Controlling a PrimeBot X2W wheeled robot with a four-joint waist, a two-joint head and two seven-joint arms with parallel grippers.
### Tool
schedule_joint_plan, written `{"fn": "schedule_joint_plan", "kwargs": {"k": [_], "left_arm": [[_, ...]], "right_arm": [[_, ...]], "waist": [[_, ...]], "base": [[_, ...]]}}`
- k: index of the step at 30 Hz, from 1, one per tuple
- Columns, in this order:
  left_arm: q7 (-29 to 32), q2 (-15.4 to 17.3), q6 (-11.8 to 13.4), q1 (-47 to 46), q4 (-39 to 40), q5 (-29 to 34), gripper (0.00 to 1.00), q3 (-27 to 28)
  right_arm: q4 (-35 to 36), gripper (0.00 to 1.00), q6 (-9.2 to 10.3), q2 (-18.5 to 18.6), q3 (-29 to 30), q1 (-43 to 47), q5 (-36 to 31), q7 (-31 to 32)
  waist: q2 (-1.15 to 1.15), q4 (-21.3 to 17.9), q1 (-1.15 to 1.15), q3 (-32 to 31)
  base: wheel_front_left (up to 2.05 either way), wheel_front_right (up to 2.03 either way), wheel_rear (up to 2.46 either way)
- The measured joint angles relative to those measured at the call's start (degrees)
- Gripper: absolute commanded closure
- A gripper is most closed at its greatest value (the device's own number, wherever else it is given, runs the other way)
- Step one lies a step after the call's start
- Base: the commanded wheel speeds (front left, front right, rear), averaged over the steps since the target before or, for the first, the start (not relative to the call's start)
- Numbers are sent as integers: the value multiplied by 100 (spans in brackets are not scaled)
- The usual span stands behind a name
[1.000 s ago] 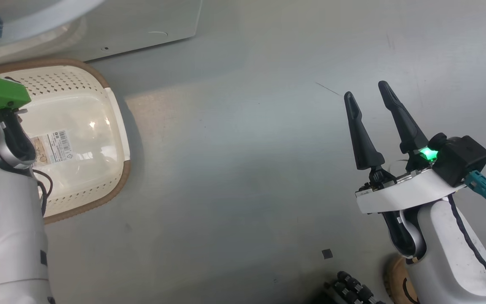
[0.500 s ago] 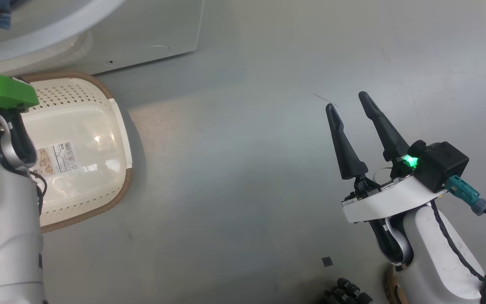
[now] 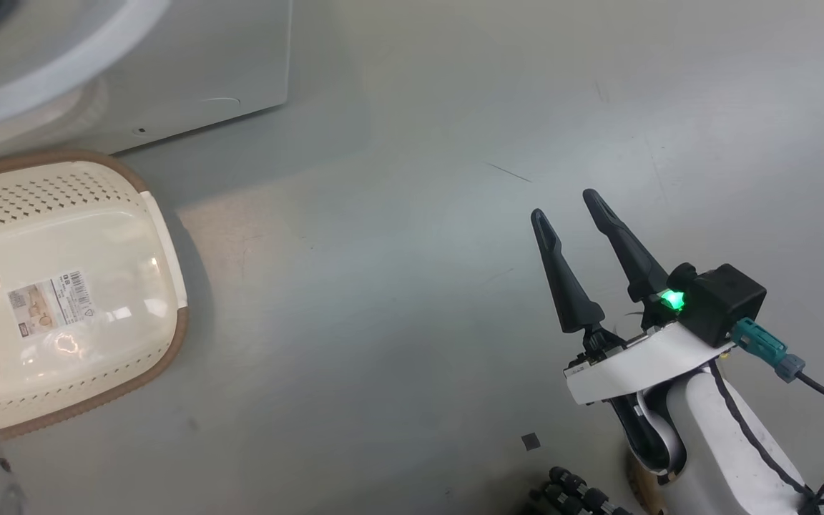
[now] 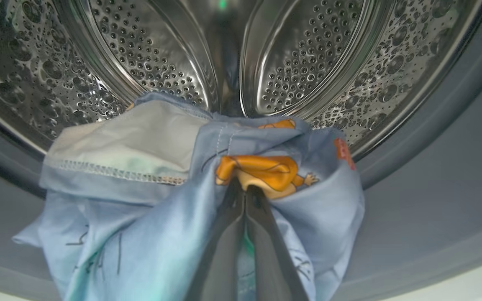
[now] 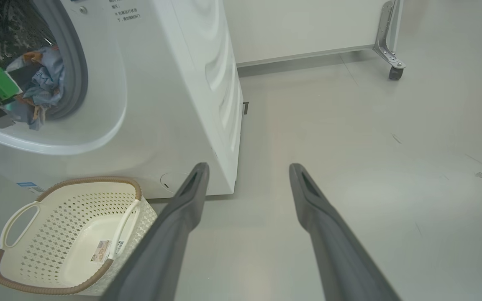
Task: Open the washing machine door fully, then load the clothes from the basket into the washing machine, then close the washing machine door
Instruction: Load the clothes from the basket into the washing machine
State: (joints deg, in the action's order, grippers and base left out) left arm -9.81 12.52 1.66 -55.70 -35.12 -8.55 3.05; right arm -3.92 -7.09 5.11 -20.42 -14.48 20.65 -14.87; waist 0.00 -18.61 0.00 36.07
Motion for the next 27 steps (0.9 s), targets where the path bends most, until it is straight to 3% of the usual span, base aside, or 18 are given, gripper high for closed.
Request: {"fn": "schedule_joint_plan", "kwargs": {"k": [11,27], "left_arm": [[416,261,-8,-935,-641,-87,100,203],[497,431,-102,-1939,-1068,-7,100,80]], "right_arm": [[-35,0,0,36,-41,285,5,0],[144,0,0,99,34,490,49,1]], "waist": [[0,-220,0,-38],[0,-288,0,265]], "base": [[0,0,0],[0,0,0]]}}
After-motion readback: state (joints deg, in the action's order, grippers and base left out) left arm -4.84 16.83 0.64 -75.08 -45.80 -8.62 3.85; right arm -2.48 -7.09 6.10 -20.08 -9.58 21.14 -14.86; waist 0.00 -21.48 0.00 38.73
